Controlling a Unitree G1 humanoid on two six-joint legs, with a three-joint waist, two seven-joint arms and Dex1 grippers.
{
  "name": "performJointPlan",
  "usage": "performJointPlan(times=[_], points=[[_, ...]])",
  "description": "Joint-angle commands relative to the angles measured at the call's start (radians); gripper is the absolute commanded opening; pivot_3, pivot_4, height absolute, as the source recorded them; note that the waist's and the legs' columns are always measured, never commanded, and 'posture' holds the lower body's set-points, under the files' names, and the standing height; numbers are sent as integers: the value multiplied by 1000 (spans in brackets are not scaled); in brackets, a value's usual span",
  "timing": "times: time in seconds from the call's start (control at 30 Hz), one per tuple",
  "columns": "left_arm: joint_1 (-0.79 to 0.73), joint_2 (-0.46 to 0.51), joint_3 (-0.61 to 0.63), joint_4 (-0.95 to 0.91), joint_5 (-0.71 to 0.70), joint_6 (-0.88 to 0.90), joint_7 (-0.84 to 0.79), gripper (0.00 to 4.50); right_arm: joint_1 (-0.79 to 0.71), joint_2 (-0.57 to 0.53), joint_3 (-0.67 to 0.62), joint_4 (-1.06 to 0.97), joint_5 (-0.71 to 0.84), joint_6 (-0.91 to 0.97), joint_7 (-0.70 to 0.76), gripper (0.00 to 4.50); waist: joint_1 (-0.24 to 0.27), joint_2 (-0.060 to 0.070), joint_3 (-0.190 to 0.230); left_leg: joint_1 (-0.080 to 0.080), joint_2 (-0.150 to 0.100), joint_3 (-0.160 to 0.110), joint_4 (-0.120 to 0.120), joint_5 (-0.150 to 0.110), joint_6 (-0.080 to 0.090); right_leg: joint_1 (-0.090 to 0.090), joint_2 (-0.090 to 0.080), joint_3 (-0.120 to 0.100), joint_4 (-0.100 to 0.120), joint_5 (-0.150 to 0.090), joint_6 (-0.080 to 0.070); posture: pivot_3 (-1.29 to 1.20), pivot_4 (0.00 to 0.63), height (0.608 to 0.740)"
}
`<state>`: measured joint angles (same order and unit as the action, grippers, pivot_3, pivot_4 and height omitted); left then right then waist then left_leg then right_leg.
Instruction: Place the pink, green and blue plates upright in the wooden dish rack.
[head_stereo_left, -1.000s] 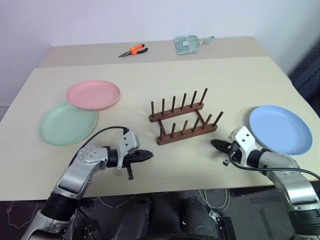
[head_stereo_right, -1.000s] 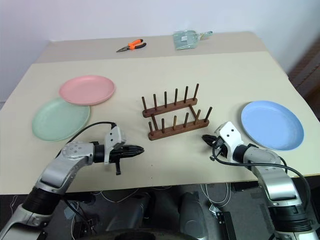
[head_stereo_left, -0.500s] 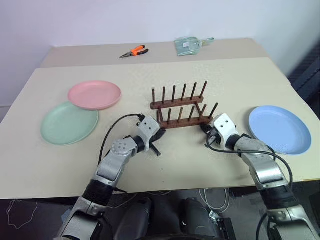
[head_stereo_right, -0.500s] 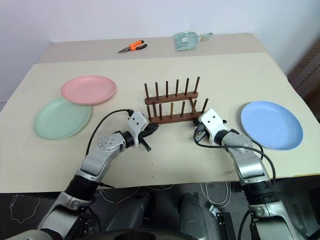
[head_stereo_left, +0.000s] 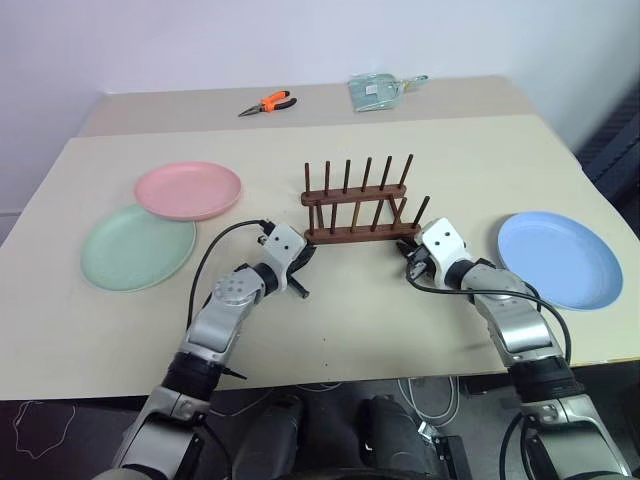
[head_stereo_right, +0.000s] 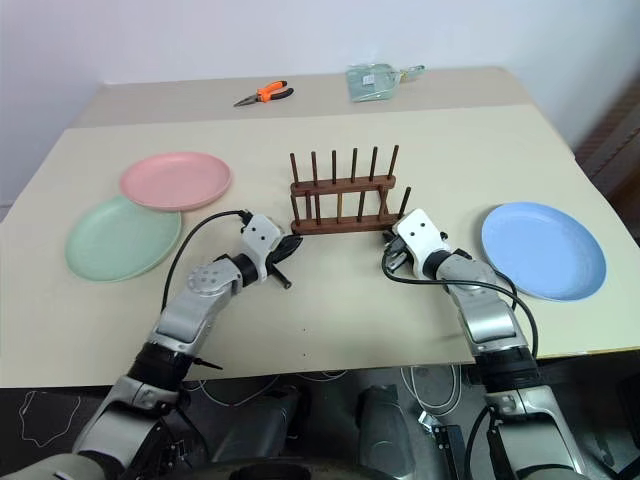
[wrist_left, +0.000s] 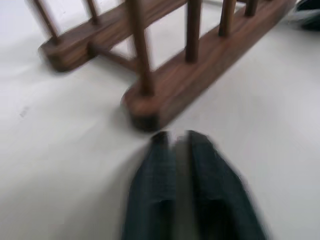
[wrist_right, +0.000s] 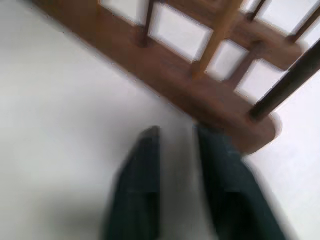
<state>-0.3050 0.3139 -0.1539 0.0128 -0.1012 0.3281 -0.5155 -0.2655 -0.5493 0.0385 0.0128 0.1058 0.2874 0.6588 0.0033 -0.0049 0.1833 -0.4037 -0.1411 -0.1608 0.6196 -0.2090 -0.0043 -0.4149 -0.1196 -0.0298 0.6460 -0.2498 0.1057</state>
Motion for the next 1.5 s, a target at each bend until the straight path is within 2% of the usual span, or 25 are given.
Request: performJointPlan(times=[0.03, 0.13, 0.17, 0.3, 0.33, 0.43, 0.6, 0.77, 1.0, 1.1, 1.3, 1.33, 1.5], points=[[11, 22, 141, -120, -79, 62, 31, 2285, 16, -34, -35, -133, 65, 24, 65, 2750, 0, 0, 0, -1, 0, 0, 0, 0, 0, -1, 0, 0, 0, 0, 0, 0, 150, 740], [-56, 47, 312, -178, -95, 116, 164, 3715, 19, -47, -18, -212, 90, 38, 103, 4163, 2, -1, 1, -4, 1, 0, 2, 0, 0, -4, 1, 0, 1, 1, -1, 0, 150, 740], [-82, 56, 360, -191, -91, 141, 215, 4231, 13, -47, -10, -233, 99, 45, 115, 4500, 4, -2, 1, -4, 1, 0, 3, 0, 0, -5, 1, 0, 1, 0, 0, 0, 150, 740], [-127, 74, 436, -225, -69, 204, 322, 4231, -8, -41, 1, -266, 117, 66, 138, 4500, 9, -1, 1, -4, 0, 1, 3, 0, 0, -4, 0, 0, 0, -1, 3, 0, 150, 740], [-149, 71, 486, -245, -53, 257, 399, 4231, -28, -33, 9, -265, 119, 66, 141, 4500, 9, -2, 1, -4, -1, 1, 3, 0, 0, -4, 0, 0, 0, 0, 1, 0, 150, 740], [-194, 10, 634, -310, -71, 449, 587, 4231, -66, -16, 29, -236, 113, 53, 149, 4500, 8, -5, 4, -5, -1, 1, 3, 0, 0, -5, 0, 0, 0, 1, 2, 0, 150, 740], [-283, -129, 849, -329, -254, 633, 686, 4231, -76, -10, 56, -208, 100, 29, 166, 4500, 13, -8, 4, -5, -1, 0, 4, 0, 0, -4, 0, 0, 0, 1, 2, 0, 150, 740], [-362, -184, 1006, -255, -396, 729, 744, 4231, -89, -6, 62, -200, 99, 20, 162, 4500, 9, -9, 5, -6, -1, 0, 7, 0, -1, -3, 0, -1, 1, 1, 4, 0, 150, 740], [-437, -158, 1069, -3, -486, 672, 758, 4231, -62, -12, 48, -231, 98, 17, 142, 4500, 9, -10, 5, -6, -1, 1, 8, 0, -1, -3, 0, -1, 1, 2, 4, 0, 150, 740], [-452, -146, 1085, 65, -512, 625, 770, 3438, -53, -18, 33, -240, 97, 17, 125, 4500, 8, -10, 5, -6, -1, 1, 8, -1, -1, -3, 0, -1, 1, 2, 4, 0, 150, 740], [-470, -112, 1037, 136, -567, 575, 731, 362, -27, -36, 8, -272, 93, 15, 100, 4500, 10, -10, 5, -6, -1, 1, 8, -1, -1, -3, 0, 0, 1, 2, 4, 0, 150, 740], [-467, -109, 1024, 131, -575, 572, 720, 33, -28, -41, 2, -275, 97, 19, 100, 4500, 10, -10, 5, -6, -1, 1, 9, -1, -1, -3, 0, 0, 1, 2, 4, 0, 150, 740], [-432, -92, 921, 6, -617, 536, 611, 33, -71, -69, -35, -277, 134, 42, 127, 4500, 9, -11, 6, -6, -1, 1, 9, -1, -1, -3, 0, 0, 1, 2, 4, 0, 150, 740]])
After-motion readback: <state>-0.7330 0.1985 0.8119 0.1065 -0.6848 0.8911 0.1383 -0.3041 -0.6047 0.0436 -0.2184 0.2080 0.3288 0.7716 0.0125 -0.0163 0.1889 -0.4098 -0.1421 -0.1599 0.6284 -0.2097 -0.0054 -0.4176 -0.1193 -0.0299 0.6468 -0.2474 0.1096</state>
